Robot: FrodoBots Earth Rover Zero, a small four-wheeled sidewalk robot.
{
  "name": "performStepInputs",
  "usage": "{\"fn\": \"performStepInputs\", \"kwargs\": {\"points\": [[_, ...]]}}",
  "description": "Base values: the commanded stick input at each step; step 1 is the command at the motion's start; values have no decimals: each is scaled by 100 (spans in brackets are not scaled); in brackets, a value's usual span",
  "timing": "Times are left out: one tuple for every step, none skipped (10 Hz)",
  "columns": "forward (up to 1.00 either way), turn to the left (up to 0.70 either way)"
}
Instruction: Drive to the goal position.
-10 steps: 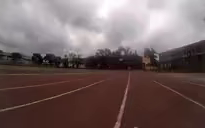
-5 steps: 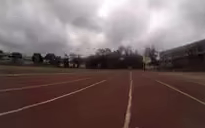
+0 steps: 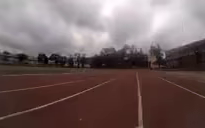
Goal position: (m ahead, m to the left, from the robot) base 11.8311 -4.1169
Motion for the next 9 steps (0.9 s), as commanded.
{"fn": "performStepInputs", "kwargs": {"points": [[70, 0], [70, 0], [70, 0], [70, 0], [70, -4], [70, -25], [70, -35], [70, -35], [70, -35]]}}
